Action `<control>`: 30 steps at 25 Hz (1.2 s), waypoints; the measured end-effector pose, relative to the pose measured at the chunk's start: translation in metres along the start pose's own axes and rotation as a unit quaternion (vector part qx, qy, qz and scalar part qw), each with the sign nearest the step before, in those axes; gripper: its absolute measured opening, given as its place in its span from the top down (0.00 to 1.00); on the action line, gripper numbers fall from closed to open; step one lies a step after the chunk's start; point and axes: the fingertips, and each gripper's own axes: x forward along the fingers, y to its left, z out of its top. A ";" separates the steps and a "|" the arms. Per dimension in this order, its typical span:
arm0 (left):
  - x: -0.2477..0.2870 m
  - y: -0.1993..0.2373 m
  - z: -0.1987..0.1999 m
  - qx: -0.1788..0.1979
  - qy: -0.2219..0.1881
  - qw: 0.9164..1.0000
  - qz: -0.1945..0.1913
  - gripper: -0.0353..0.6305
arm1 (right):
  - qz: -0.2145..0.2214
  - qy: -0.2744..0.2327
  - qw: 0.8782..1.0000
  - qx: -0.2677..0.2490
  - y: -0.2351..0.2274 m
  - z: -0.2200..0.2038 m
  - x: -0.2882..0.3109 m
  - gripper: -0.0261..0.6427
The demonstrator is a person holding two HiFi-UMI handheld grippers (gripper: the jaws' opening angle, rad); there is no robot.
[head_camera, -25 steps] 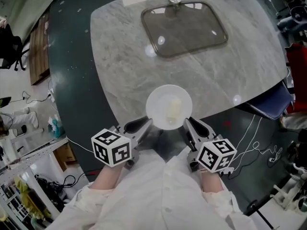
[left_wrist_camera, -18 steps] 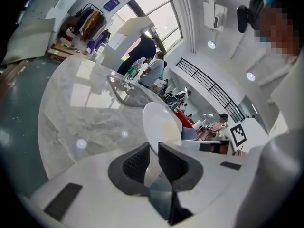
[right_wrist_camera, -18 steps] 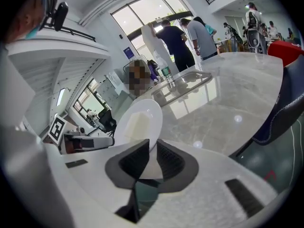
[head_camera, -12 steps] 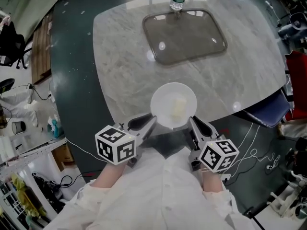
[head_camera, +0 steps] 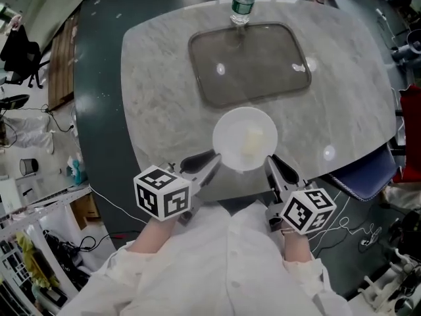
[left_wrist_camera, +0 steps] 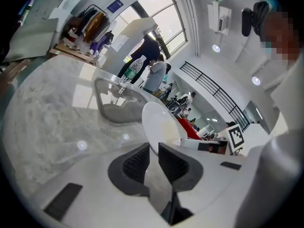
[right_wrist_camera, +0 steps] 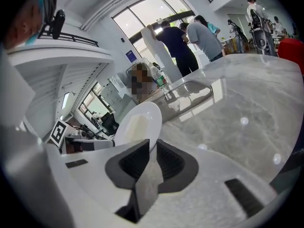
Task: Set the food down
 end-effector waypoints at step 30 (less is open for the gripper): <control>0.114 0.050 0.119 -0.035 -0.034 0.996 0.074 0.85 | 0.075 0.061 0.994 -0.039 -0.090 0.133 0.114 0.90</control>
